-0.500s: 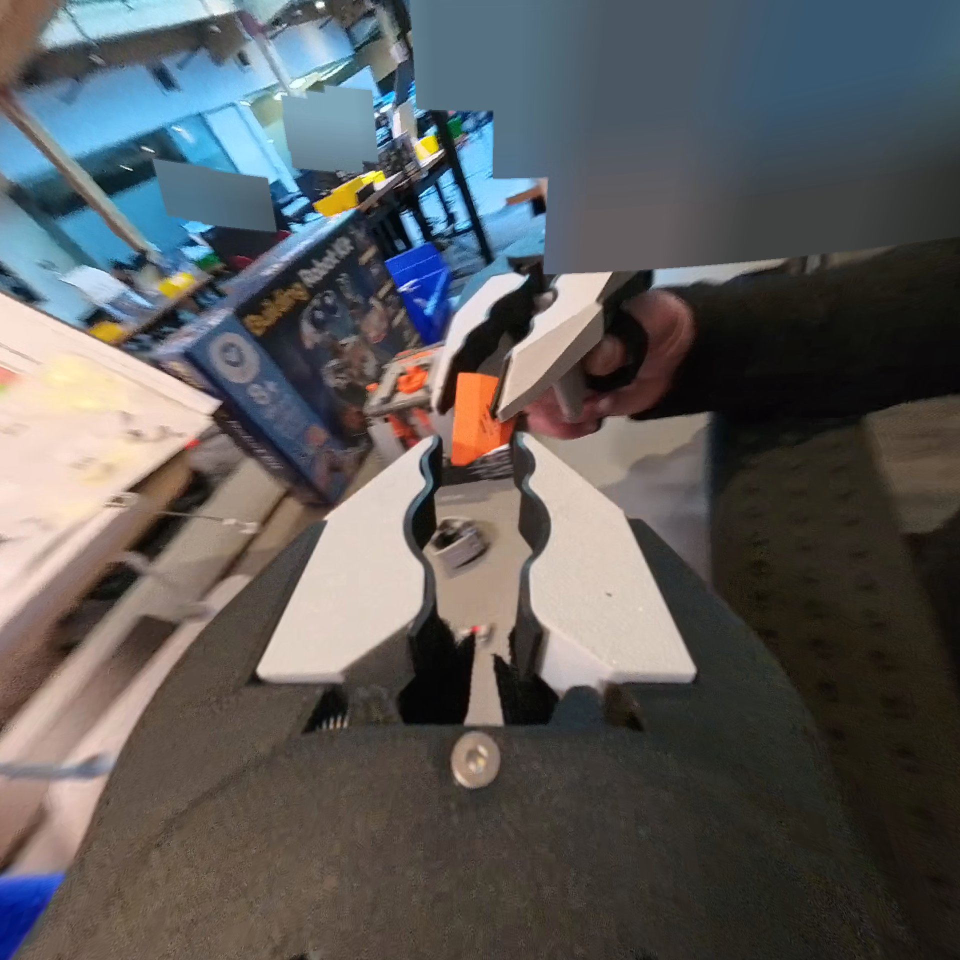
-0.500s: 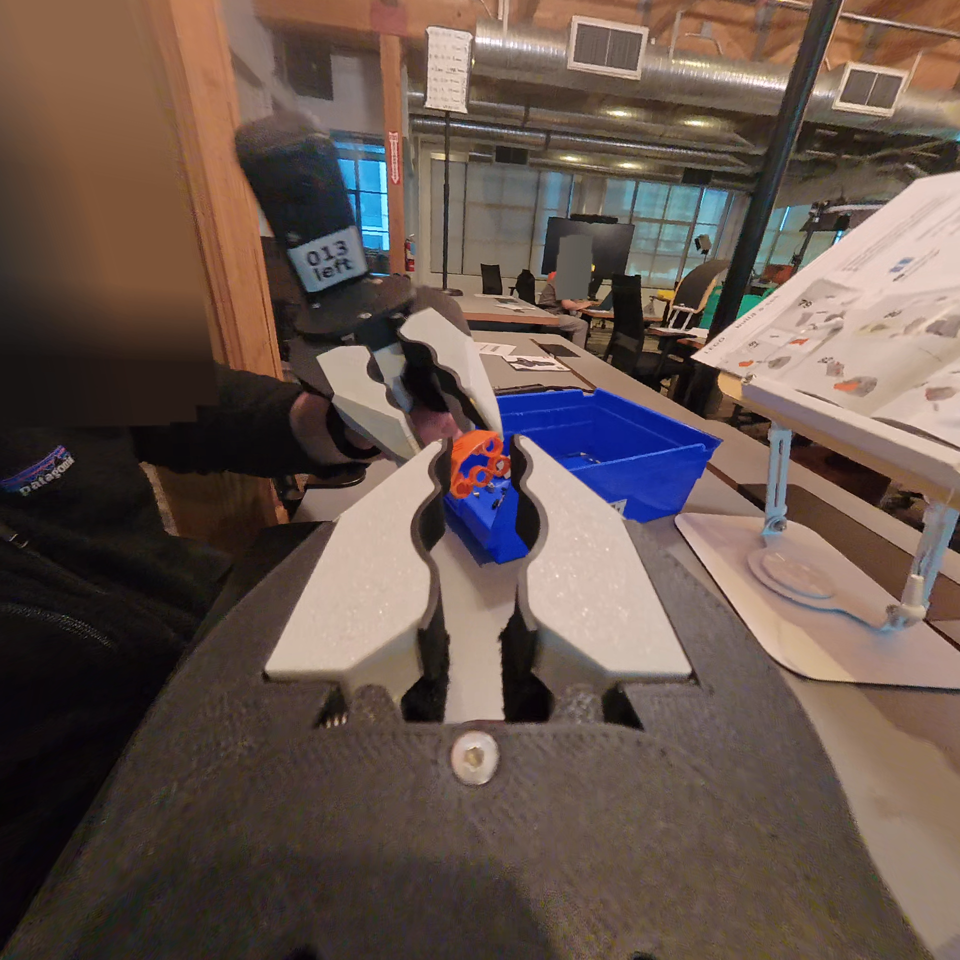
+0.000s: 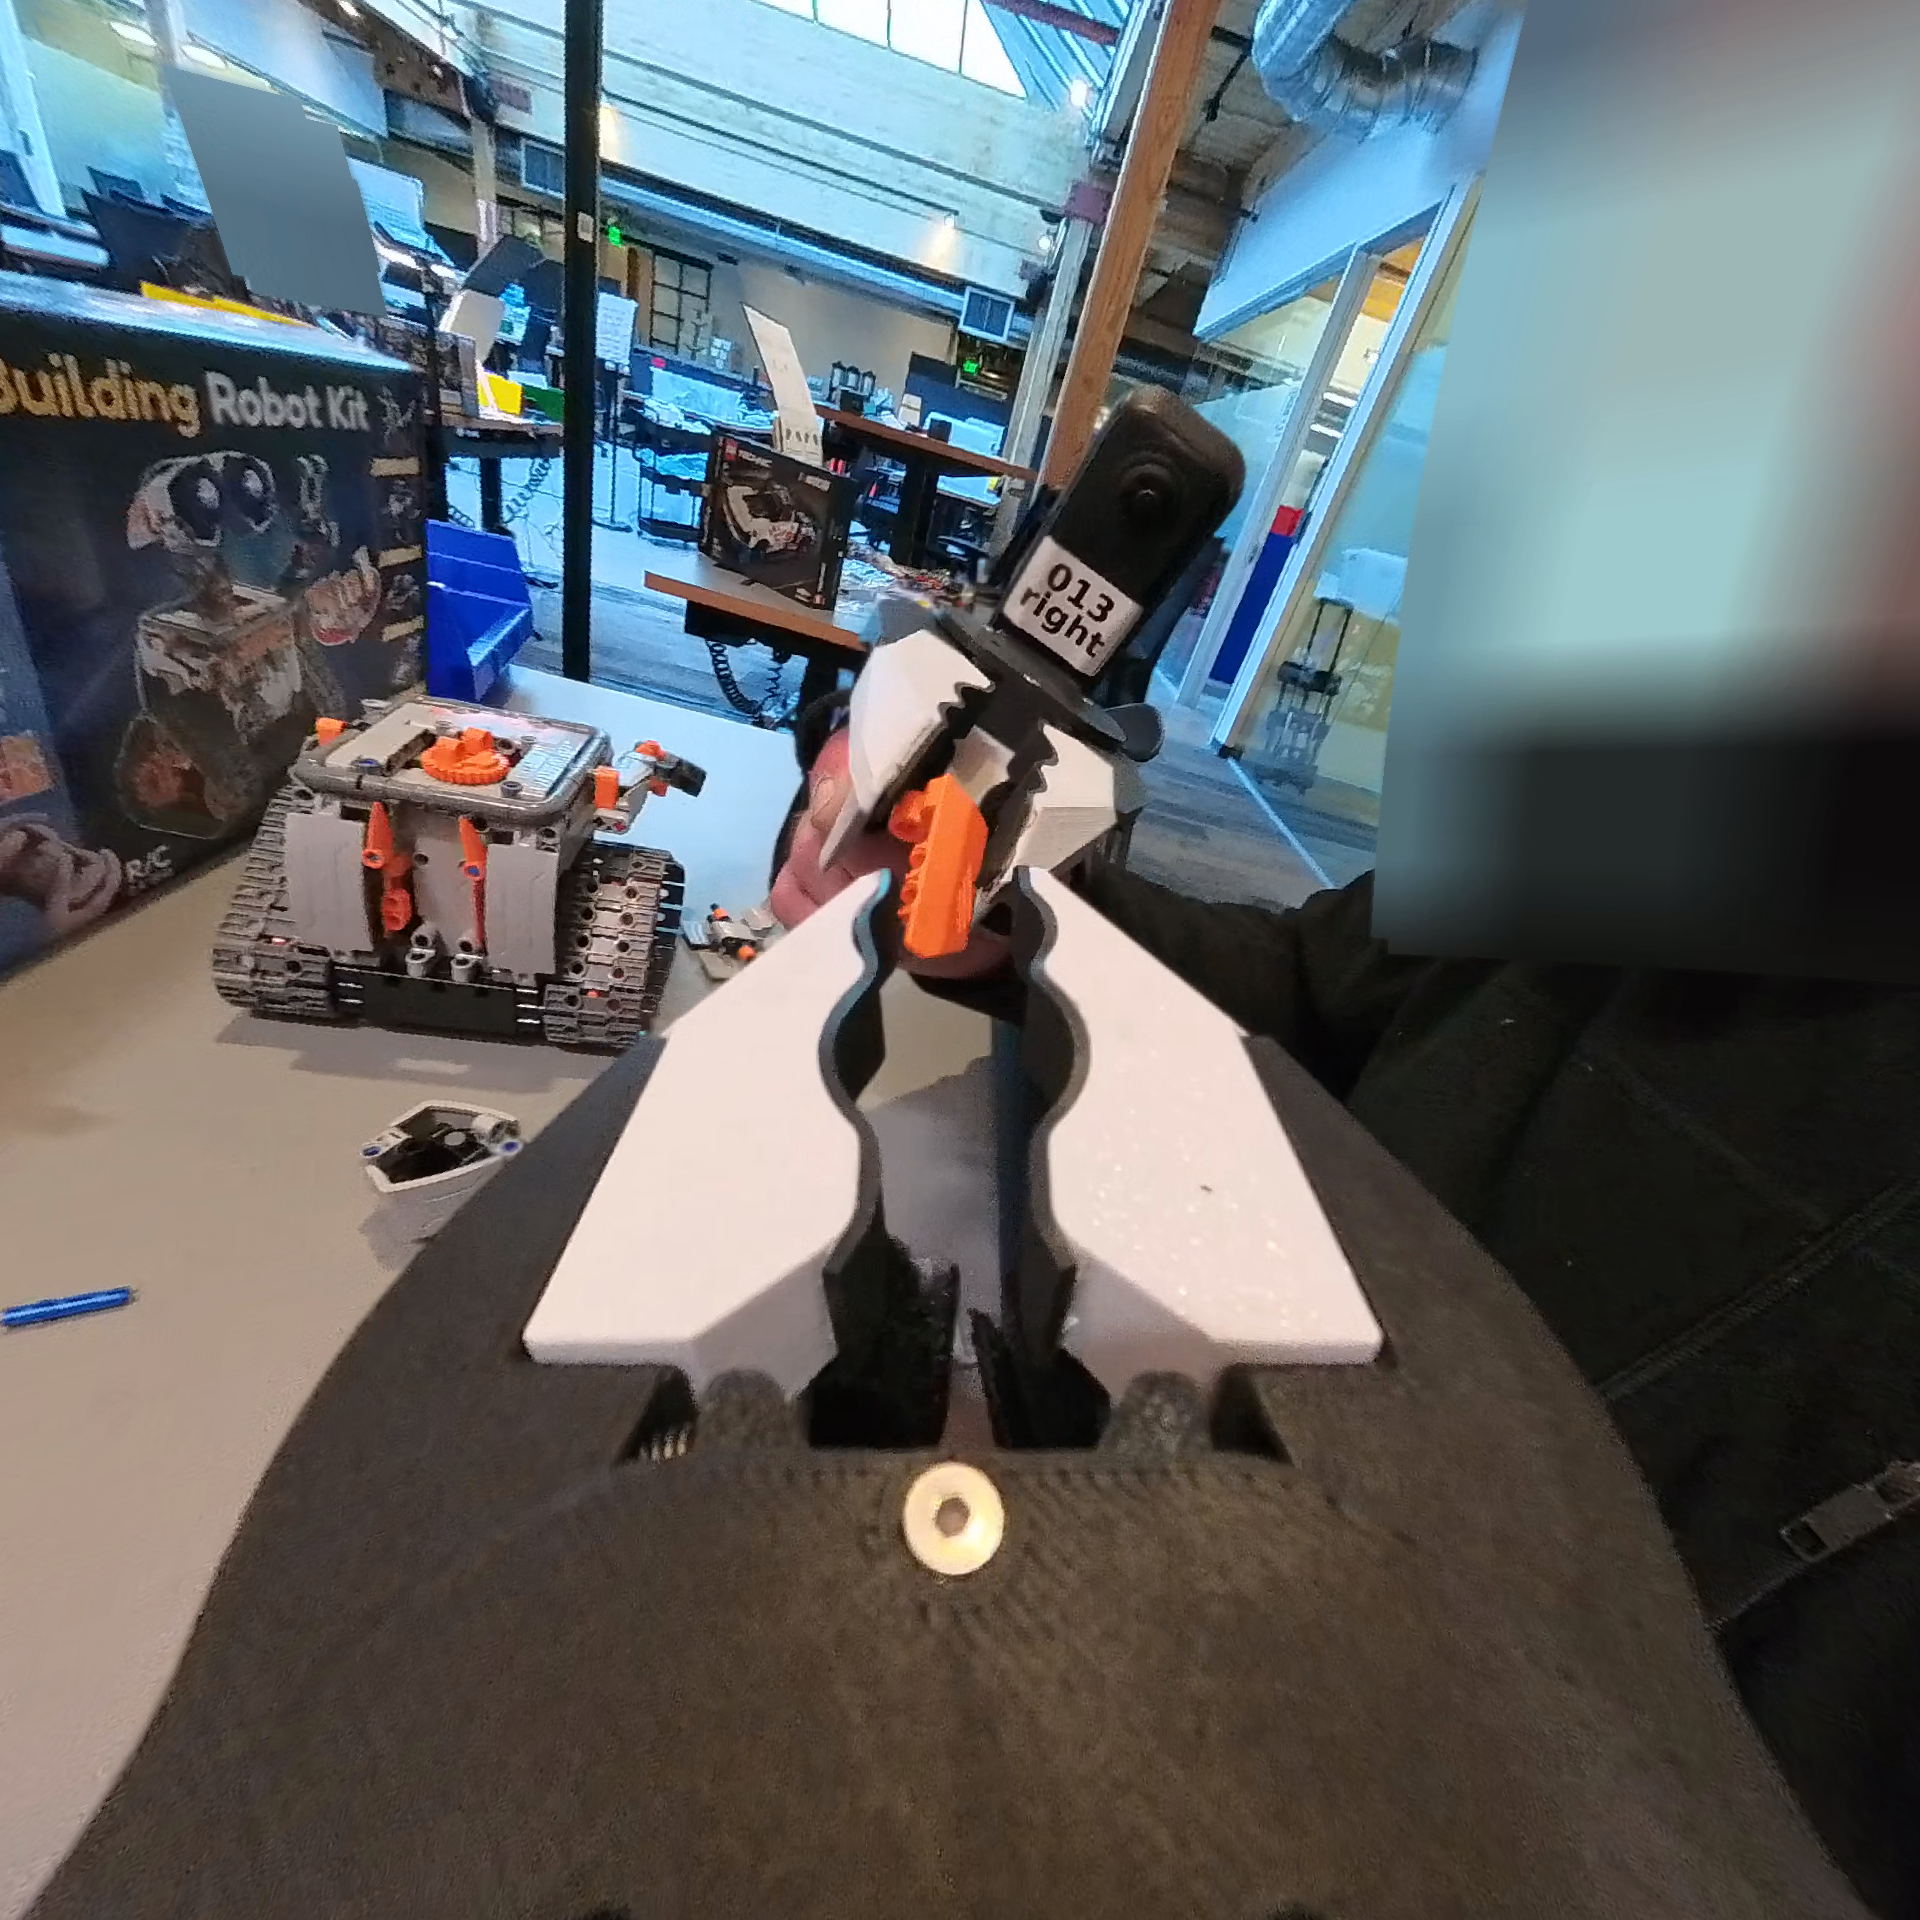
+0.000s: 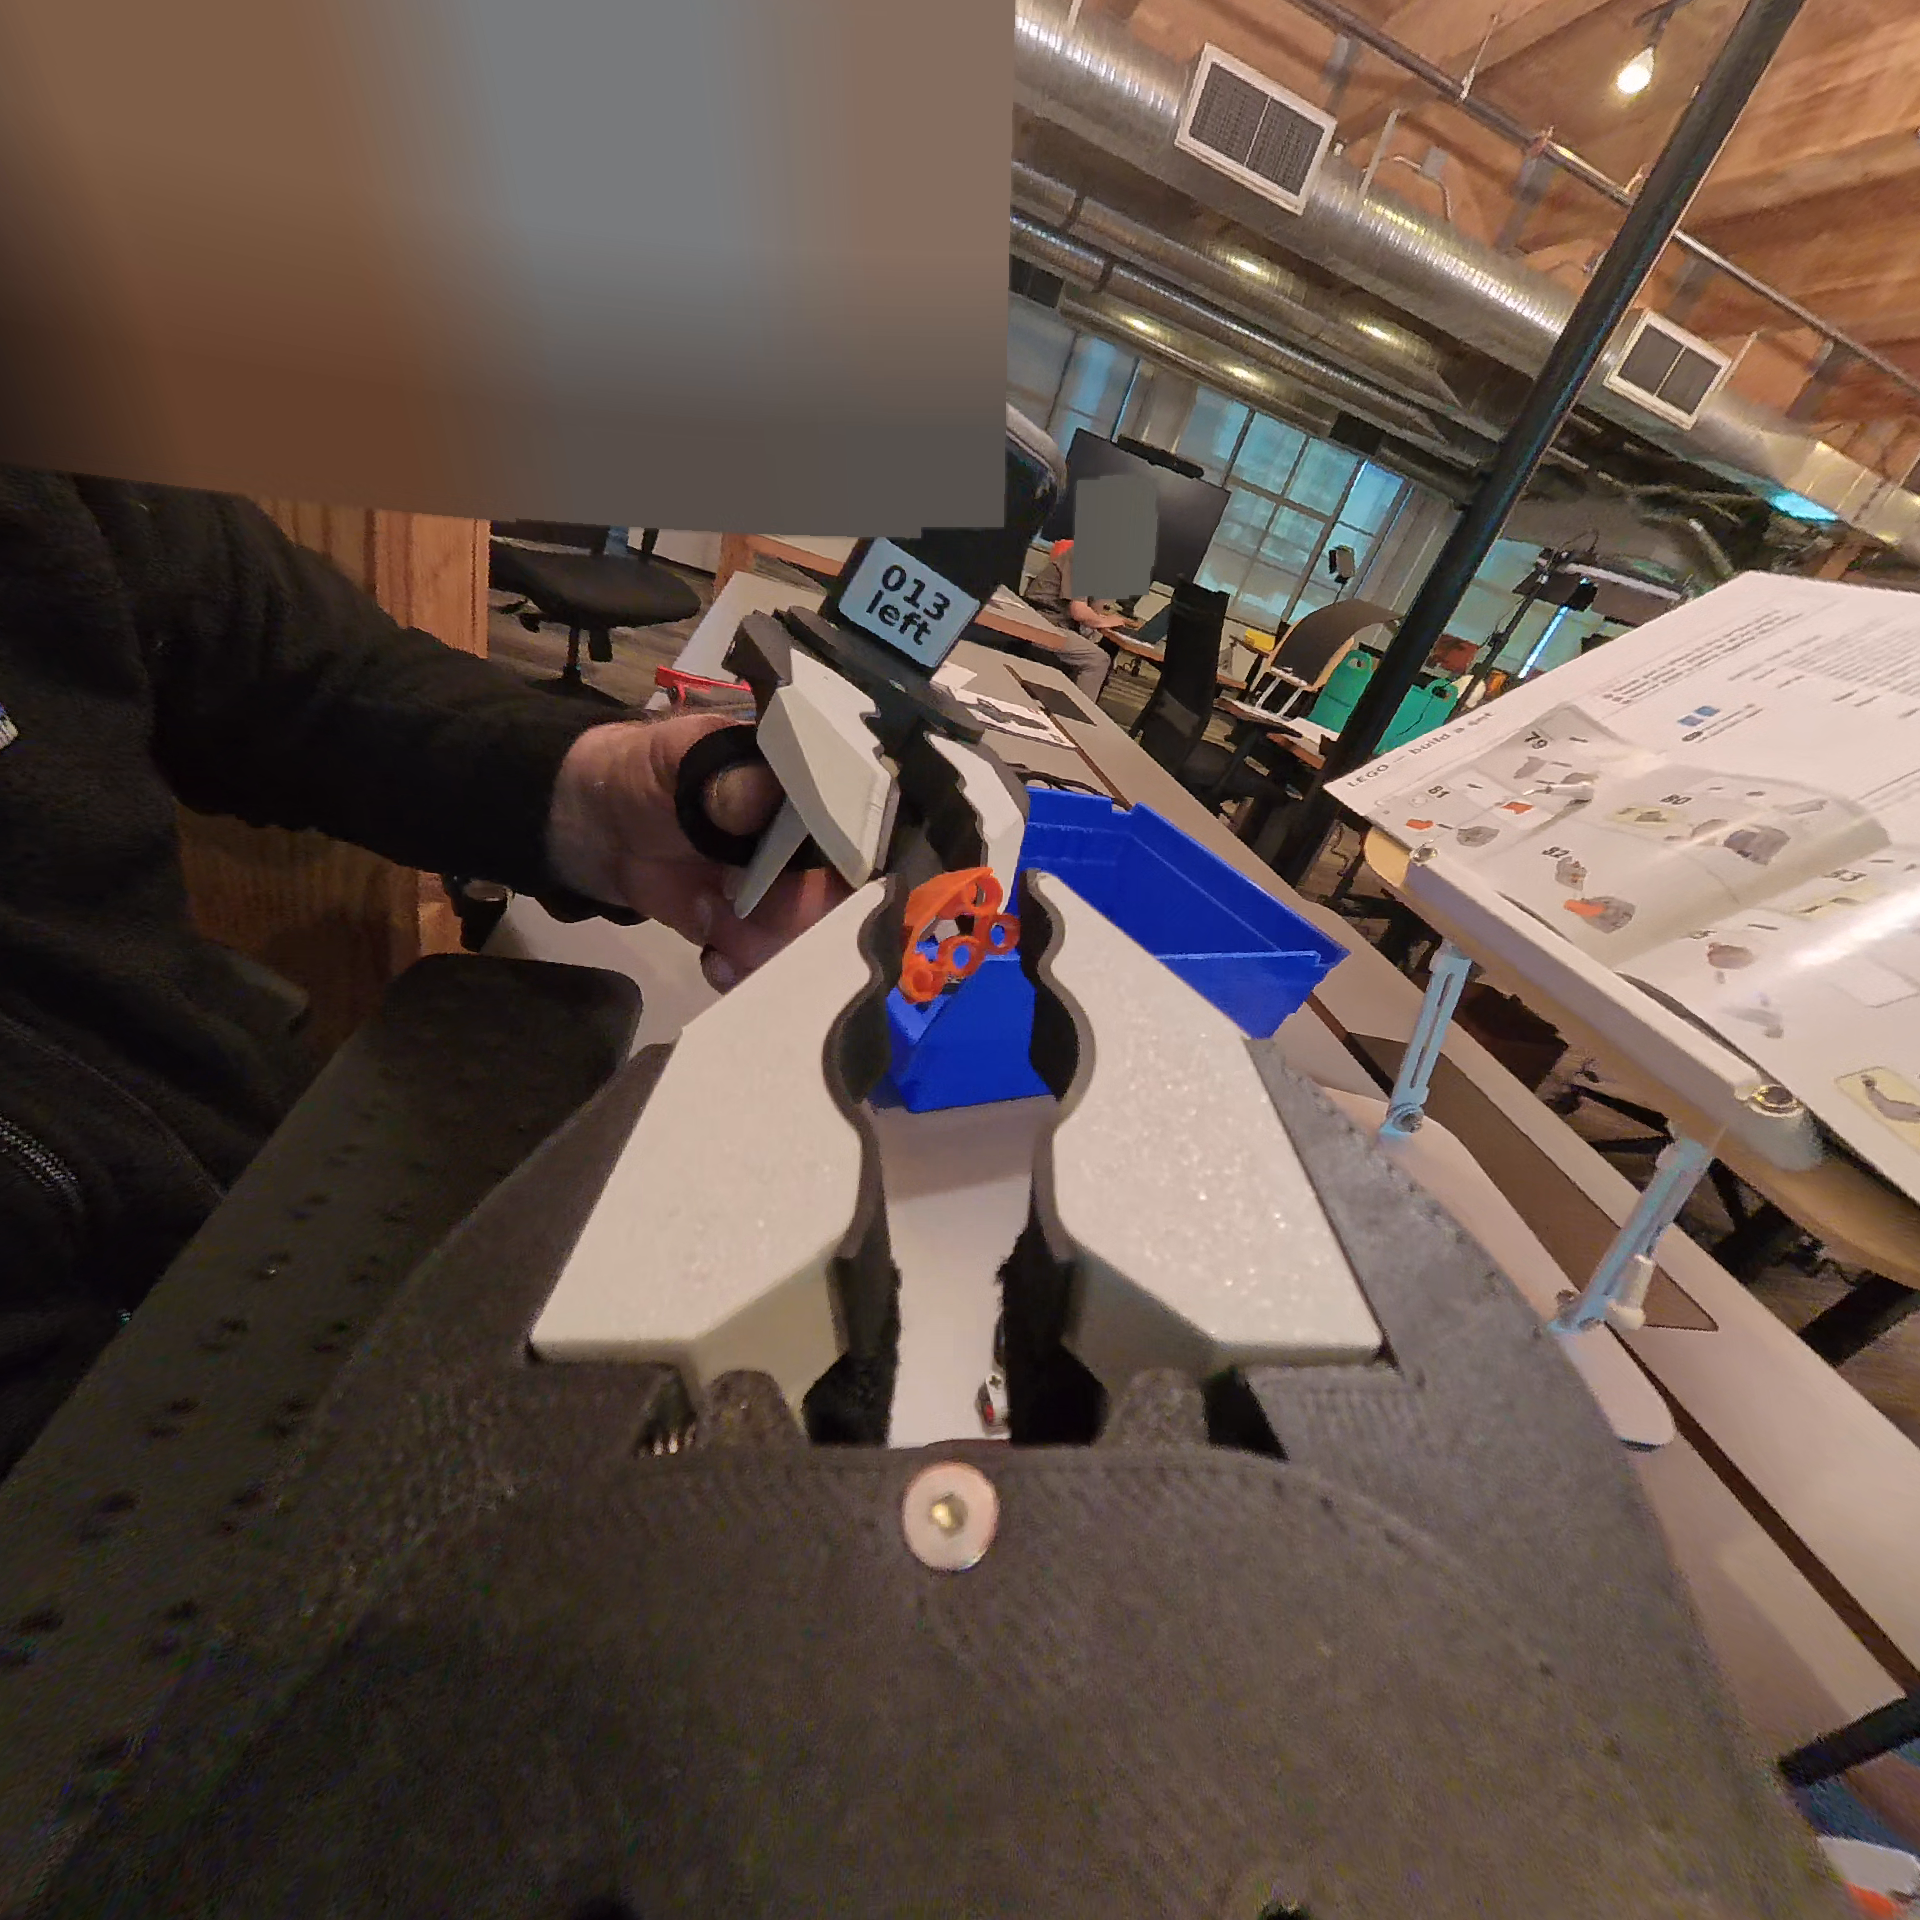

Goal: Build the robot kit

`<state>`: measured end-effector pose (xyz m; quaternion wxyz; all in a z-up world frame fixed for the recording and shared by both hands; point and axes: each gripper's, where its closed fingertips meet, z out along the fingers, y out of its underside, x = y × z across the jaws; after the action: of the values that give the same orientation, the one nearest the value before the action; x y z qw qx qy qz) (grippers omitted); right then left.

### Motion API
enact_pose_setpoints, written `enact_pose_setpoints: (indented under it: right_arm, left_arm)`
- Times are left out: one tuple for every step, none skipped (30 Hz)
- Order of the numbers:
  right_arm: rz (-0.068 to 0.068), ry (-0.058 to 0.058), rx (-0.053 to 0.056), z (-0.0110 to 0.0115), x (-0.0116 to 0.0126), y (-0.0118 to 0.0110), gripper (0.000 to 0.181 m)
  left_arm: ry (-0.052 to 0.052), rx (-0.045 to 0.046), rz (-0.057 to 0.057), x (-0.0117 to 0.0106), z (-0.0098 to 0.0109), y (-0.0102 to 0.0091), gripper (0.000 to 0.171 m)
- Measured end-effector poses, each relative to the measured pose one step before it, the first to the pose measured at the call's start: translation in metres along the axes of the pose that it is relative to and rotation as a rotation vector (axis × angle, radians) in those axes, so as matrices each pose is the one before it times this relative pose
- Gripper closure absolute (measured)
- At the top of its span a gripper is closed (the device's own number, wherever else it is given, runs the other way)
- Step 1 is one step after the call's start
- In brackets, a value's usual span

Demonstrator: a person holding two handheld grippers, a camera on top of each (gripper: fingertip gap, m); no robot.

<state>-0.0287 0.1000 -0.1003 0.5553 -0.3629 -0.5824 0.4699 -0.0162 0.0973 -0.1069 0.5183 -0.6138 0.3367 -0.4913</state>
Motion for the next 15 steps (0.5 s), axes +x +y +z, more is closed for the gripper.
enact_pose_setpoints:
  right_arm:
    - [-0.014,0.004,-0.0009,0.00024,-0.00059,-0.00034,0.162]
    - [-0.0103,0.0018,-0.001,0.00025,-0.00068,-0.00019,0.162]
    - [-0.0035,0.0021,-0.0046,0.00046,-0.00007,0.00059,0.162]
    - [-0.0033,0.0042,-0.0053,0.00043,0.00049,0.0011,0.162]
    - [-0.0037,0.0039,-0.0041,0.0002,0.00046,0.00112,0.162]
    - [-0.0041,0.0052,-0.0053,0.00008,0.00099,0.00129,0.163]
    - [-0.0059,0.0029,-0.0055,0.00022,0.00039,0.00127,0.163]
    - [-0.0035,0.0,-0.0011,0.00022,-0.00008,0.00058,0.163]
    - [0.0001,-0.0016,-0.0006,0.00015,-0.00028,0.00029,0.163]
    - [-0.0008,0.0007,-0.0039,0.0003,0.00024,0.00081,0.163]
    - [0.0015,-0.0026,-0.0004,0.00001,-0.00006,0.00042,0.163]
    - [0.0047,-0.0037,0.0003,0.00002,-0.00013,0.00033,0.163]
    - [0.0015,-0.0017,-0.0046,0.00033,-0.00007,0.00099,0.165]
    - [-0.001,0.0003,-0.0024,0.0003,0.00009,0.00087,0.165]
    - [0.0004,-0.001,-0.003,0.00027,-0.0001,0.00067,0.165]
  left_arm:
    - [0.0137,0.00245,-0.0172,0.00055,-0.00037,0.00008,0.153]
    - [0.0158,0.00391,-0.0162,0.00086,-0.00066,-0.00005,0.154]
    - [0.0056,0.00411,-0.0085,-0.00011,-0.00066,0.0002,0.155]
    - [-0.0054,0.00502,-0.0003,-0.00101,-0.00055,0.00043,0.156]
    - [-0.0092,0.00375,0.0099,-0.00068,-0.00032,0.00036,0.158]
    - [-0.0126,0.00033,0.0222,-0.00031,-0.00029,0.00048,0.16]
    - [-0.0237,-0.00539,0.0341,-0.00122,-0.00031,0.00065,0.161]
    - [-0.0204,-0.00708,0.0415,-0.00024,-0.00029,0.00025,0.161]
    - [-0.0219,-0.0107,0.0497,0.00001,-0.00029,0.00018,0.161]
    - [-0.0331,-0.01406,0.0612,-0.00088,-0.00039,0.00023,0.161]
    - [-0.0261,-0.01522,0.0536,-0.00009,-0.00013,0.0001,0.161]
    - [-0.022,-0.01446,0.0502,0.00004,-0.0001,0.0,0.162]
    - [-0.0271,-0.01584,0.0565,-0.00056,-0.00024,0.00017,0.162]
    - [-0.0233,-0.01773,0.0519,-0.00058,-0.00038,0.00041,0.164]
    - [-0.0168,-0.01837,0.0442,-0.00021,-0.00019,0.00072,0.164]
